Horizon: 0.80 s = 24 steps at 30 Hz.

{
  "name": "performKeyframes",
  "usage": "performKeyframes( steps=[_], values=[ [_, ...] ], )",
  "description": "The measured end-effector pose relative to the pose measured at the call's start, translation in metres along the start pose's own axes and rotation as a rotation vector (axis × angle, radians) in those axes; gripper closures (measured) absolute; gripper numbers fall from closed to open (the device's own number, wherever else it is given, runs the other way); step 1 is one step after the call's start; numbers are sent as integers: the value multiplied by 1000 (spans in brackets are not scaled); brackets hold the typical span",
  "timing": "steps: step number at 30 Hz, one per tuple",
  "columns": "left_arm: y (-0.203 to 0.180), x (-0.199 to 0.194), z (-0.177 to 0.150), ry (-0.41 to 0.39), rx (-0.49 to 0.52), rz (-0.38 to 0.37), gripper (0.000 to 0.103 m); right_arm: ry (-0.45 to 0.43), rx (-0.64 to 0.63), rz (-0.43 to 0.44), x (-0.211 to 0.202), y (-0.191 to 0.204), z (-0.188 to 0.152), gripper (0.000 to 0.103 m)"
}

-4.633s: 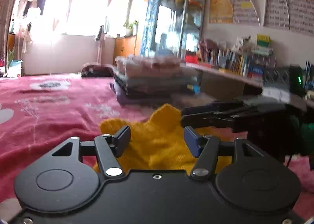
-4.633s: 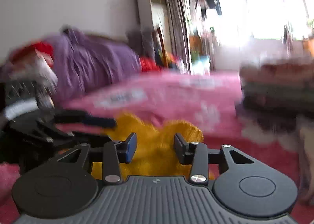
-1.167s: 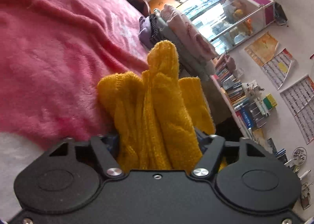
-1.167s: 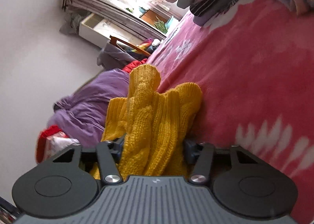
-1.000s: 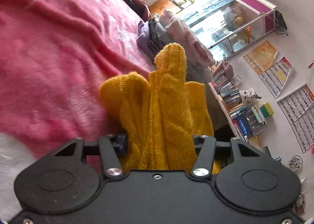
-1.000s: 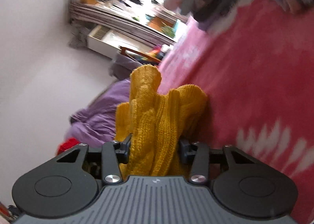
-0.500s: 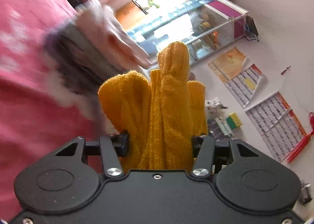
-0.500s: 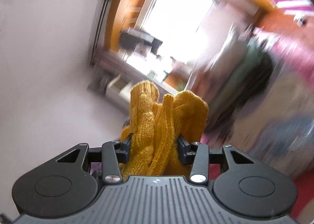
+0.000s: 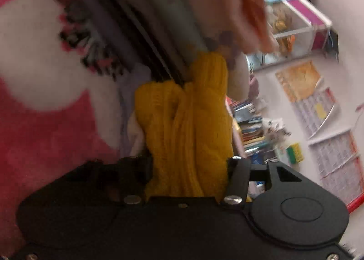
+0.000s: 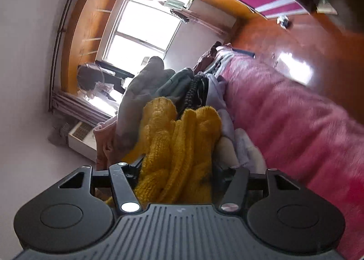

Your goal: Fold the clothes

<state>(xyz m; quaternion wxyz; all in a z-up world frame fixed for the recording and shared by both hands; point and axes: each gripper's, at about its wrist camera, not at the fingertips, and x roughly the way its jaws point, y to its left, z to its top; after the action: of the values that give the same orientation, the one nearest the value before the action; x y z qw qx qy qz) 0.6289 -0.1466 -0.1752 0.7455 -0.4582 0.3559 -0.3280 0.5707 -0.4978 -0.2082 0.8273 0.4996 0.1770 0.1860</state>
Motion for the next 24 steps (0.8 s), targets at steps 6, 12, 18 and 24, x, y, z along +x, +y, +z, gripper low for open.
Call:
performKeyframes(
  steps=[6,12,18,24],
  values=[
    [-7,-10,4,6,-6,-26,31,-53,-113,-86,-12,41,10,38],
    [-38,-67,-3,-37,67,73,10,-149,-372,-380,-47,102,17,17],
    [-62,-171,-75,-35,312,241,3,-86,-442,-379,-89,160,-33,0],
    [-63,-289,-198,-72,477,555,2,187,-360,-281,-129,160,-158,0]
  ],
)
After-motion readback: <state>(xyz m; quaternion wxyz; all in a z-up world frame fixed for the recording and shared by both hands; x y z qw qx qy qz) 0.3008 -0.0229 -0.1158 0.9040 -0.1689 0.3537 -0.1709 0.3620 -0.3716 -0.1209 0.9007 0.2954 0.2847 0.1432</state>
